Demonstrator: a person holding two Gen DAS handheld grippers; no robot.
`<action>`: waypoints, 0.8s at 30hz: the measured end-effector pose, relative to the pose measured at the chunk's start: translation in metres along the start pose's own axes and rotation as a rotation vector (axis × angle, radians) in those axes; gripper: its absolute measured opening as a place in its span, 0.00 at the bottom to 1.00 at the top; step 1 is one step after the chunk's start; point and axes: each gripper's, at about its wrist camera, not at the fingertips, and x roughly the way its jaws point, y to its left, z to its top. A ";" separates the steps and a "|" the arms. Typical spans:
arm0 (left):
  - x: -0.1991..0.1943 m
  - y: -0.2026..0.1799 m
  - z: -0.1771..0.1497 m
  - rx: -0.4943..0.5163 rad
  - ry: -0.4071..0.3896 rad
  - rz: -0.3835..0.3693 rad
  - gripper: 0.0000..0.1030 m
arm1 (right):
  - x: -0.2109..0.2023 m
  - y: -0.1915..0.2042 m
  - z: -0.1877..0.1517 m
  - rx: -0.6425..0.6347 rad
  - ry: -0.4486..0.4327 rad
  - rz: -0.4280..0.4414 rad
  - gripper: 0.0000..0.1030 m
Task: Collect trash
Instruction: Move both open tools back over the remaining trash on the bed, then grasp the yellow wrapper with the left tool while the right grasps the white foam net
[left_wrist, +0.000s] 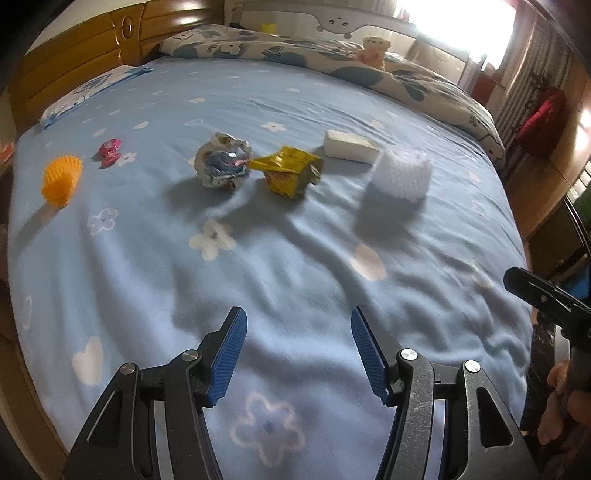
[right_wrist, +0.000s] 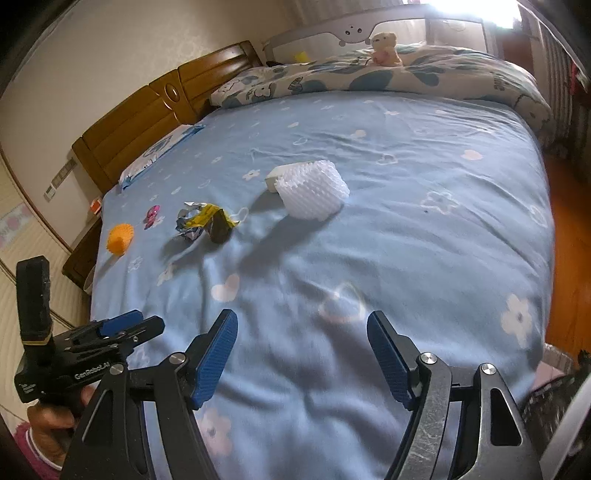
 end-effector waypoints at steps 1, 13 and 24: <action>0.003 0.001 0.004 -0.002 -0.001 0.003 0.58 | 0.004 -0.001 0.004 0.000 0.001 0.001 0.72; 0.054 0.012 0.055 -0.033 0.003 0.010 0.59 | 0.061 -0.003 0.056 0.004 0.002 0.027 0.72; 0.121 0.014 0.087 -0.068 0.050 0.010 0.60 | 0.119 -0.012 0.089 -0.015 0.029 0.013 0.72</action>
